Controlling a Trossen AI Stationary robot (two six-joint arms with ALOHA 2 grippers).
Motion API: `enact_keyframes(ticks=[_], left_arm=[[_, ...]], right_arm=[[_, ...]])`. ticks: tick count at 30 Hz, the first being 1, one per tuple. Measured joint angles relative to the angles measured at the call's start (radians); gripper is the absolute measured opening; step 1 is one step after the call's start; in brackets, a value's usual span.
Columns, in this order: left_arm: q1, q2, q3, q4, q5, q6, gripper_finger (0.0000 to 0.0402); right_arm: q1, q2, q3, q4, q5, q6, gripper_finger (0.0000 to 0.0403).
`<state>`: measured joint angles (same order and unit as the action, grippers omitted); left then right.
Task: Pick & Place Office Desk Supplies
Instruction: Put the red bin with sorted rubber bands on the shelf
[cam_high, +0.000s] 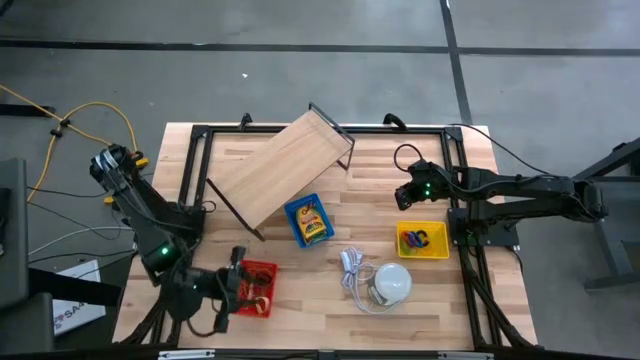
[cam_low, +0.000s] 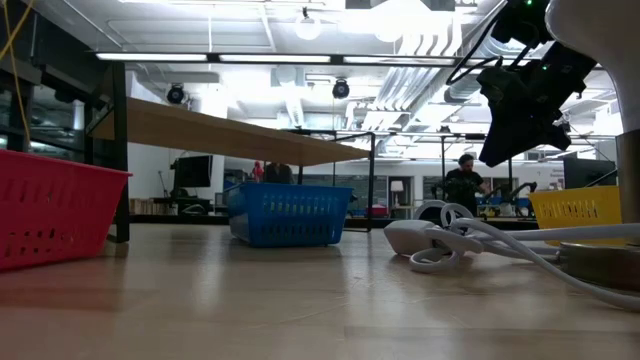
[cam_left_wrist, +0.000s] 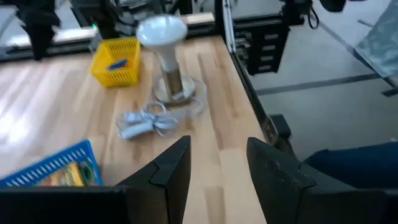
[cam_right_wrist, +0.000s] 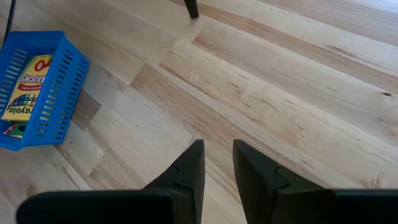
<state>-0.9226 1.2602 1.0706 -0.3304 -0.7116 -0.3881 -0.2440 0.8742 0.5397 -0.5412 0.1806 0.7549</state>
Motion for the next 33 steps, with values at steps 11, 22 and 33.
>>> enact_keyframes(ticks=[11,22,33], left_arm=[[-0.101,0.114,0.146,-0.300,0.048,-0.324,0.0150],[-0.042,0.309,0.359,-0.550,0.291,-0.455,0.0150],[-0.015,0.429,0.359,-0.614,0.388,-0.526,0.0150]], right_arm=[[0.000,0.000,0.000,0.000,0.000,0.000,0.0071],[0.000,0.000,0.000,0.000,0.000,0.000,0.0071],[0.000,0.000,0.000,0.000,0.000,0.000,0.0071]])
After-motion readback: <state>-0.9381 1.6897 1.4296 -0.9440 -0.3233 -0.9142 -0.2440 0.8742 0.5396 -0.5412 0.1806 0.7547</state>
